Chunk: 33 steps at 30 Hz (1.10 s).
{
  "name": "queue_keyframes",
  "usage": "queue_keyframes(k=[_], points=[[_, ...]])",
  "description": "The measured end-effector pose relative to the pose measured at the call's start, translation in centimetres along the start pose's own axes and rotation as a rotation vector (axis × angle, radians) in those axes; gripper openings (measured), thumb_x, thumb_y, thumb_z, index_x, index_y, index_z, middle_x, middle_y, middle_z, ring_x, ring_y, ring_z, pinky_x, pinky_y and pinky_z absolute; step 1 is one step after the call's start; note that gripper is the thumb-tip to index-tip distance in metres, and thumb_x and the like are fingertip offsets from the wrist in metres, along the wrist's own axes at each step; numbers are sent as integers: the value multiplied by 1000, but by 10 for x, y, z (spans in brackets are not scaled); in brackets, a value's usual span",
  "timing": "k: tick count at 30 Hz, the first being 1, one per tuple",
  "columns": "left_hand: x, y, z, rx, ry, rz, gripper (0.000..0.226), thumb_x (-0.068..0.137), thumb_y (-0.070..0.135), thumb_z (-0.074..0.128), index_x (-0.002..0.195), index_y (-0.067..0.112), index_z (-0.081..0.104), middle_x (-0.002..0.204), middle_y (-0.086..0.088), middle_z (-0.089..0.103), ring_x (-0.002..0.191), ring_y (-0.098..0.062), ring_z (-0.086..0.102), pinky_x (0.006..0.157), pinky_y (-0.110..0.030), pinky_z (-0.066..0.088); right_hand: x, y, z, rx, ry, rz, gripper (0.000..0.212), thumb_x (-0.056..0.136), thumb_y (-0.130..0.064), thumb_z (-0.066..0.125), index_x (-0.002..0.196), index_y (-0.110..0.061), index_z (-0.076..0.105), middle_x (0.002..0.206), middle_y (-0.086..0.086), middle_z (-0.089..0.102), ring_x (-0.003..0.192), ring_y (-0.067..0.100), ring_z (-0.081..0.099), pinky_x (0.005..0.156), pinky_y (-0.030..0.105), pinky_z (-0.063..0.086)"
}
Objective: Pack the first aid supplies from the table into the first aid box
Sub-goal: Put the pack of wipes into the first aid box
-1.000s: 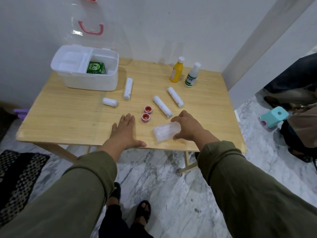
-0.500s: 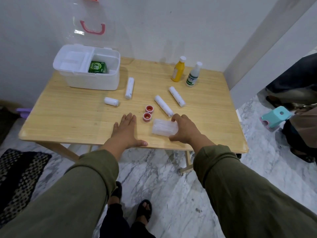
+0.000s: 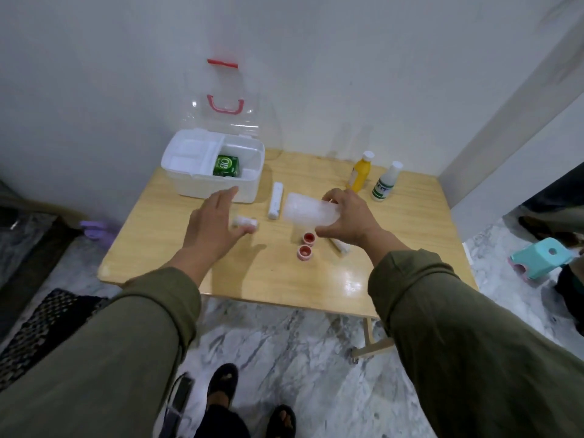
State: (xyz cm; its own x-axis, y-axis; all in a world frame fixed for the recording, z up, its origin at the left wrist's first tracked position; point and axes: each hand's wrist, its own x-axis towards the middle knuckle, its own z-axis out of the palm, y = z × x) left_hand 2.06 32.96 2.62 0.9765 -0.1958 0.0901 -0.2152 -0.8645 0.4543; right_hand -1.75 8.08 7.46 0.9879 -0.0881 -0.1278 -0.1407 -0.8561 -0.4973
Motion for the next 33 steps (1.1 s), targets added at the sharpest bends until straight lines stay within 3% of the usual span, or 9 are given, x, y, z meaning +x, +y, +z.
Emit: queue_keyframes(k=[10,20,26,33], points=[[90,-74,-61,92,-121,-136,106,78,61,60,150,20,-6,160,-1,-5,148,-21,-6,115,-54,11,96,-96,7,-1,52,-46,66,68,-29,80,125,-11,53,121,9,54,111,24,51,84,23,36],[139,-100,-56,-13,-310,-93,125,68,59,71,148,21,-17,159,-6,-15,147,-25,-13,116,-54,6,154,-129,26,9,-110,9,81,65,-29,84,134,-22,41,125,9,55,97,17,48,86,27,41],[145,-102,-47,-51,-362,-68,132,64,57,75,147,19,-21,158,-8,-20,146,-24,-18,117,-48,2,161,-132,45,20,-194,35,86,67,-27,83,139,-26,36,134,9,50,117,27,49,98,33,40],[143,-105,-38,-26,-286,-66,129,66,61,72,147,17,-18,157,-12,-21,145,-29,-20,118,-45,-1,167,-139,60,53,-237,23,85,70,-24,81,141,-28,33,139,7,45,123,26,45,103,35,38]])
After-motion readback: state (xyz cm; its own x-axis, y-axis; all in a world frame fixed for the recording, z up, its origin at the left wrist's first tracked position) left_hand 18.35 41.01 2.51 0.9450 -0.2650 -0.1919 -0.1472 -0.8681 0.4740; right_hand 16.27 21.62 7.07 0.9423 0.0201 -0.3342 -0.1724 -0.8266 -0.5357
